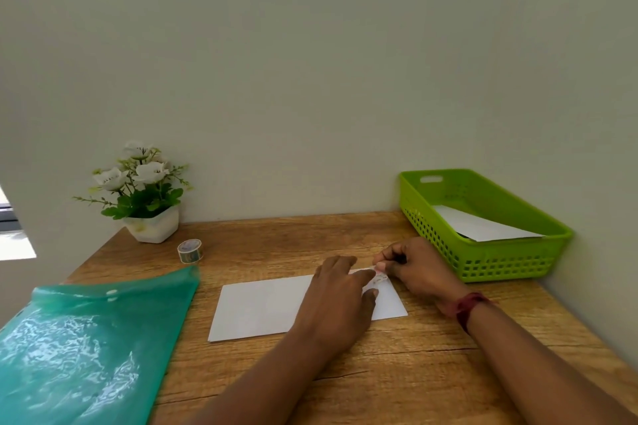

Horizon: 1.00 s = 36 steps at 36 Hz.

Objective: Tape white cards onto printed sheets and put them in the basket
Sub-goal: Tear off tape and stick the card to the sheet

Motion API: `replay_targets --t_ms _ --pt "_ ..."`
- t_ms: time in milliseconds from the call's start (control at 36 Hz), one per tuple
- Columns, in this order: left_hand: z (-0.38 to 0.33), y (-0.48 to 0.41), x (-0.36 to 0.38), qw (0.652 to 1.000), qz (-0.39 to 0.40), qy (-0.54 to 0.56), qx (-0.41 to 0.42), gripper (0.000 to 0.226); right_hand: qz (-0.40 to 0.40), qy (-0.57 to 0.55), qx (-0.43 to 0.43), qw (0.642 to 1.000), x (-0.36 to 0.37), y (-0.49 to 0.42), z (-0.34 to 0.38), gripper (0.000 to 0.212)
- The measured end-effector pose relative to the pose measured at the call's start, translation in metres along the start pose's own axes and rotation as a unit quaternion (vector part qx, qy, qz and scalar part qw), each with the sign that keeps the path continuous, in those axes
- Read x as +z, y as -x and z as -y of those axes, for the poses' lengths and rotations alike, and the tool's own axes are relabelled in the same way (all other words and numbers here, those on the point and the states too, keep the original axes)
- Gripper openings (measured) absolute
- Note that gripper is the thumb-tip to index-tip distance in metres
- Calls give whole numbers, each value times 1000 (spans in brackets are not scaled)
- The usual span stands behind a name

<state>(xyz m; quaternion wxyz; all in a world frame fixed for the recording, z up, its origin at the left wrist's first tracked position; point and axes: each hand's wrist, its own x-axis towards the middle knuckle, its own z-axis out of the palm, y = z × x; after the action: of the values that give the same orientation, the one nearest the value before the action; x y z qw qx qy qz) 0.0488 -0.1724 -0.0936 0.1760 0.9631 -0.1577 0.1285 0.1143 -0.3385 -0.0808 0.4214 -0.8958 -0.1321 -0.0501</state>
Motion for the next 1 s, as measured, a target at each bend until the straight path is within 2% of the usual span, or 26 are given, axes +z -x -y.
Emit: replay_targets --t_ms 444,1000 --pt "2 -3 3 997 67 -10 -28 50 -3 44 -5 999 3 0 3 6" --pt "4 -4 5 996 84 -21 -21 51 -24 67 6 997 6 1 6 5"
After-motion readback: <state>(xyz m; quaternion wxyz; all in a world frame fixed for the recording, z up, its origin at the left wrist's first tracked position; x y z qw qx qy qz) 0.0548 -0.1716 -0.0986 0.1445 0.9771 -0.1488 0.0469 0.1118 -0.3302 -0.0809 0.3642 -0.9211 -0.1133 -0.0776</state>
